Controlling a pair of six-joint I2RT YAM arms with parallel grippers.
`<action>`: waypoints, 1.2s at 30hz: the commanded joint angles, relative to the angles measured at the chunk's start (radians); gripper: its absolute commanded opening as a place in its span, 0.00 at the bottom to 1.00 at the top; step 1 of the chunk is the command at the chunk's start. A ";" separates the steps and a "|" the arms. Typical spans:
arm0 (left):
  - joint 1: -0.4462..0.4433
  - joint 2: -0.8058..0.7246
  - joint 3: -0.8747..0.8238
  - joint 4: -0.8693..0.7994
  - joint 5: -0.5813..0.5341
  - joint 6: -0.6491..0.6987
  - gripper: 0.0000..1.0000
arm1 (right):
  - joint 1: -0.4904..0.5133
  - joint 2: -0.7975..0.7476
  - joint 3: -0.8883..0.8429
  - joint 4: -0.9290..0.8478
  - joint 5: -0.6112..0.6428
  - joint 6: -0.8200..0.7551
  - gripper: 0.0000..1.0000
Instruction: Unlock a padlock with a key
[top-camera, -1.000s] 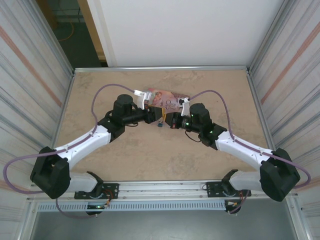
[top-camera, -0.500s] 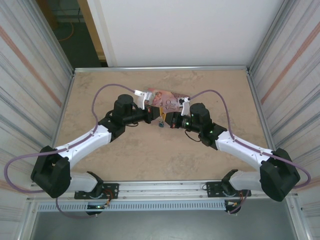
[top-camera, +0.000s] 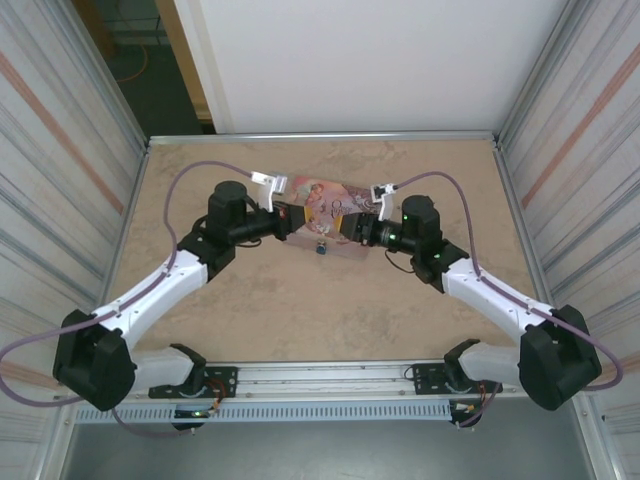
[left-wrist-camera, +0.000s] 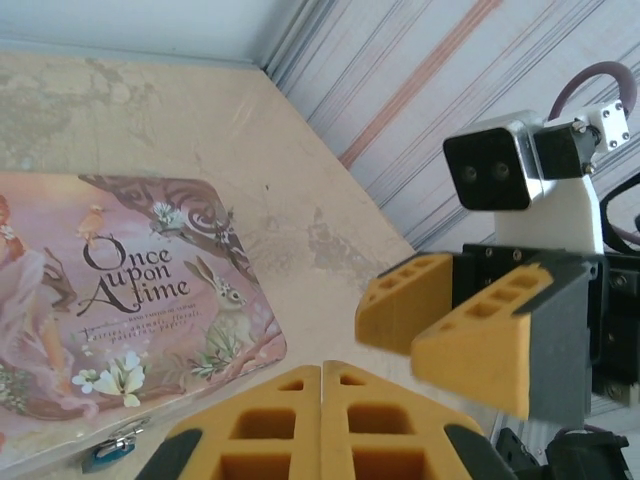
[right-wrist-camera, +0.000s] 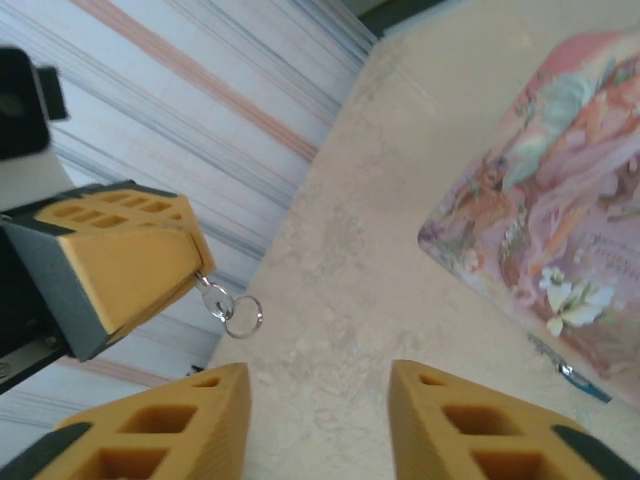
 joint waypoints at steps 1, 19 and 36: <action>0.020 -0.042 0.048 -0.064 0.095 0.051 0.00 | -0.025 -0.023 0.004 0.109 -0.139 -0.013 0.46; 0.033 -0.042 0.057 -0.034 0.174 0.034 0.00 | 0.079 0.149 0.105 0.227 -0.221 -0.020 0.45; 0.033 -0.041 0.051 -0.030 0.163 0.029 0.00 | 0.095 0.187 0.126 0.235 -0.230 -0.008 0.17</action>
